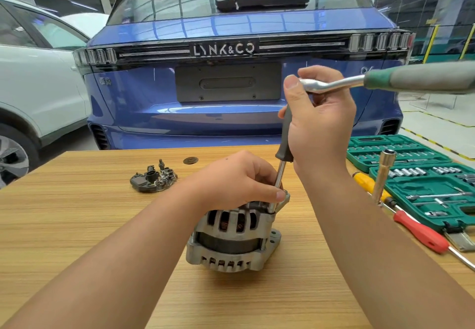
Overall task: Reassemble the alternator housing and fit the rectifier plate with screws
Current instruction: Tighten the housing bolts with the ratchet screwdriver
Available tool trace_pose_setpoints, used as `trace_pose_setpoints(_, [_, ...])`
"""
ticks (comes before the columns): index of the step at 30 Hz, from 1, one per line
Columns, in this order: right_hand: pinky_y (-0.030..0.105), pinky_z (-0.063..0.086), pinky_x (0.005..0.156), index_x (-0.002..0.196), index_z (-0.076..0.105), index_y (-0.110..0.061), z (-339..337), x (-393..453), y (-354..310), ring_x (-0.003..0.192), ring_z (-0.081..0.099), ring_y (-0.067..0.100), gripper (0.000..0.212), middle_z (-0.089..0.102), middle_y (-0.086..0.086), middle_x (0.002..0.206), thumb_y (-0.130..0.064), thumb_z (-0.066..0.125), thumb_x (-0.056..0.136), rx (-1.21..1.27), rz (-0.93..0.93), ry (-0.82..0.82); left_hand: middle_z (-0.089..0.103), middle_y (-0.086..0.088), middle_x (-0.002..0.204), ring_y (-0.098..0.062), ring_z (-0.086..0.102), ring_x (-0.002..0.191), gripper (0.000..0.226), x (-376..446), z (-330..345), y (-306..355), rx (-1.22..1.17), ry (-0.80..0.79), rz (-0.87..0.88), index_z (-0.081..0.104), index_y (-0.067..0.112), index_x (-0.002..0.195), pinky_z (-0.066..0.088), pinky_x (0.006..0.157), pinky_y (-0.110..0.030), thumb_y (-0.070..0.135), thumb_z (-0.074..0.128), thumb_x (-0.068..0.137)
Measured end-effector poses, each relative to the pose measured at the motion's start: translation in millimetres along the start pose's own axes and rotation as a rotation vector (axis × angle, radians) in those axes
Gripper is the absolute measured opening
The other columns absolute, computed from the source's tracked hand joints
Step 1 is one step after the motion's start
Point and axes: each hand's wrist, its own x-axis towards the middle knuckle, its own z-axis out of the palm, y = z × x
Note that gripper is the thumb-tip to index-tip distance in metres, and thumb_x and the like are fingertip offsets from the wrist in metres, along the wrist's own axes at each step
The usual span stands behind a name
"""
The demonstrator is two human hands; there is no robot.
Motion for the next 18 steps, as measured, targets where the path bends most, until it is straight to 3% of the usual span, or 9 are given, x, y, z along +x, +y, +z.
trace_pose_setpoints(2, [0.023, 0.052, 0.060, 0.102, 0.060, -0.026, 0.6, 0.6, -1.6, 0.062, 0.060, 0.016, 0.003, 0.066, 0.002, 0.087, -0.025, 0.057, 0.103, 0.089, 0.135, -0.045, 0.059, 0.018, 0.061, 0.002, 0.051, 0.053, 0.018, 0.6, 0.5, -1.9, 0.016, 0.016, -0.006, 0.071, 0.034, 0.077, 0.039, 0.058, -0.024, 0.043, 0.070, 0.093])
trace_pose_setpoints(7, [0.026, 0.045, 0.053, 0.122, 0.053, -0.017, -3.6, 11.2, -2.5, 0.059, 0.062, 0.017, 0.049, 0.076, 0.006, 0.107, -0.054, 0.024, 0.107, 0.545, 0.569, -0.261, 0.048, 0.012, 0.057, -0.006, 0.043, 0.052, 0.021, 0.5, -2.7, -7.2, 0.020, 0.035, -0.005, 0.075, 0.023, 0.085, 0.036, 0.056, -0.028, 0.042, 0.070, 0.093])
trace_pose_setpoints(10, [0.022, 0.041, 0.053, 0.113, 0.061, -0.018, -12.4, 21.1, -0.9, 0.053, 0.061, 0.009, 0.058, 0.078, -0.006, 0.096, -0.060, 0.022, 0.105, 0.668, 0.809, -0.382, 0.048, 0.015, 0.055, -0.002, 0.042, 0.050, 0.016, -1.6, -2.2, -5.3, 0.014, 0.003, 0.008, 0.075, 0.031, 0.082, 0.035, 0.056, -0.026, 0.040, 0.070, 0.094])
trace_pose_setpoints(12, [0.019, 0.040, 0.054, 0.104, 0.065, -0.023, -16.2, 24.9, 0.9, 0.051, 0.060, 0.004, 0.052, 0.075, -0.011, 0.083, -0.062, 0.031, 0.103, 0.738, 0.957, -0.461, 0.050, 0.018, 0.054, 0.000, 0.045, 0.051, 0.015, -2.4, -1.1, -3.5, 0.020, -0.017, 0.023, 0.074, 0.037, 0.080, 0.036, 0.058, -0.026, 0.040, 0.070, 0.094])
trace_pose_setpoints(14, [0.020, 0.041, 0.056, 0.100, 0.066, -0.029, -17.7, 25.1, 1.8, 0.054, 0.060, 0.003, 0.042, 0.073, -0.011, 0.078, -0.063, 0.040, 0.095, 0.843, 0.992, -0.562, 0.052, 0.018, 0.055, 0.000, 0.046, 0.052, 0.013, -2.8, -0.7, -3.2, 0.025, -0.017, 0.026, 0.075, 0.035, 0.083, 0.037, 0.058, -0.026, 0.041, 0.070, 0.093])
trace_pose_setpoints(18, [0.025, 0.043, 0.062, 0.099, 0.068, -0.033, -18.7, 20.3, 0.4, 0.062, 0.061, 0.006, 0.033, 0.072, -0.010, 0.087, -0.057, 0.051, 0.085, 0.962, 0.862, -0.693, 0.051, 0.017, 0.053, 0.000, 0.045, 0.050, 0.015, -4.2, -1.2, -4.0, 0.012, -0.029, 0.028, 0.076, 0.033, 0.083, 0.037, 0.054, -0.020, 0.043, 0.071, 0.092])
